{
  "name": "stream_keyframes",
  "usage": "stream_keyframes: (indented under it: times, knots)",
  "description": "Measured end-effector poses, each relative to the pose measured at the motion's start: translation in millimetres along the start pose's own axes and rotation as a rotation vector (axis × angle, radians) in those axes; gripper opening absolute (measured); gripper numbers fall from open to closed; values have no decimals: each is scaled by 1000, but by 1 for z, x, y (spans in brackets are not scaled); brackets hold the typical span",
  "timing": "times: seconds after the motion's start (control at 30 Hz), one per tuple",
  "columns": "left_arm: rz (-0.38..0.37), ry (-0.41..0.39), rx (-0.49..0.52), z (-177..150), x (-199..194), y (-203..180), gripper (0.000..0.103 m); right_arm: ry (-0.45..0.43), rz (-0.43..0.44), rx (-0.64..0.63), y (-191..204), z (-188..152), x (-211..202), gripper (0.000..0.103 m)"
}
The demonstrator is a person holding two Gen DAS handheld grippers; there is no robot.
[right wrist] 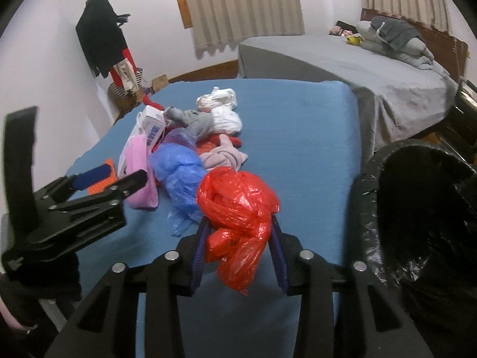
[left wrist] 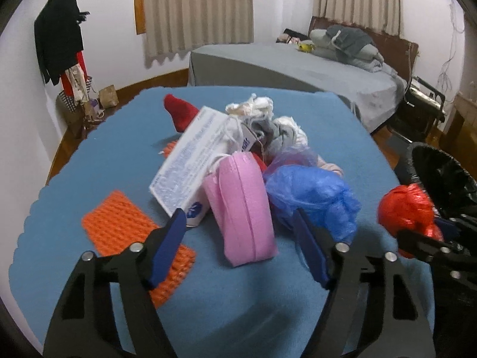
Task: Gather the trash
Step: 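Carry the red bag into the bin with the right gripper while the left gripper grasps the pink cloth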
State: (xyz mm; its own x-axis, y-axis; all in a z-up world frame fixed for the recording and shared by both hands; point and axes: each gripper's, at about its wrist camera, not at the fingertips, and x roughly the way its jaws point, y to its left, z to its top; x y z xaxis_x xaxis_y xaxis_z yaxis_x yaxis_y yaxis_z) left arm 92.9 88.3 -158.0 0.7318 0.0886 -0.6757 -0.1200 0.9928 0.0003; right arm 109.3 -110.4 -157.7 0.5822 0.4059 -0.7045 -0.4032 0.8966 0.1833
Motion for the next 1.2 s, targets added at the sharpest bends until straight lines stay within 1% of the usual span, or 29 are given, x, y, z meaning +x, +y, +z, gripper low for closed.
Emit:
stream_keyframes:
  times: [0.03, 0.07, 0.1, 0.13, 0.17, 0.27, 0.33, 0.6, 0.77, 0.87, 0.97, 1.07, 1.2]
  knots:
    - [-9, 13, -3, 0, 5, -1, 60, -2, -2, 1, -1, -1, -1, 38]
    - [-20, 26, -7, -1, 9, -1, 51, -5, -4, 1, -2, 0, -1, 38]
    - [-35, 40, -12, -2, 13, -1, 46, -7, -5, 0, 0, 0, -2, 38]
    - [-51, 53, -21, -3, 15, 0, 36, -9, -5, -1, 0, 0, -3, 38]
    - [-60, 54, -29, -4, 15, 1, 28, -14, -5, -2, 0, 2, -4, 38]
    - [-67, 32, -30, -3, 8, 4, 18, -27, -1, -1, 0, 3, -8, 38]
    - [-74, 14, -26, -3, 0, 4, 15, -35, 2, 2, -1, 5, -10, 38]
    - [-91, -54, -41, 9, -38, 3, 14, -84, 7, 22, -4, 14, -25, 38]
    - [-130, -91, -20, 19, -56, -16, 14, -114, -13, 54, -17, 17, -36, 38]
    - [-173, -103, 10, 23, -58, -39, 14, -132, -46, 92, -33, 16, -43, 38]
    - [-219, -104, 40, 25, -54, -64, 14, -147, -98, 135, -56, 14, -50, 38]
    - [-264, -105, 70, 30, -47, -89, 14, -164, -160, 182, -83, 11, -59, 38]
    - [-343, -90, 113, 34, -36, -127, 15, -170, -248, 251, -125, 4, -68, 38]
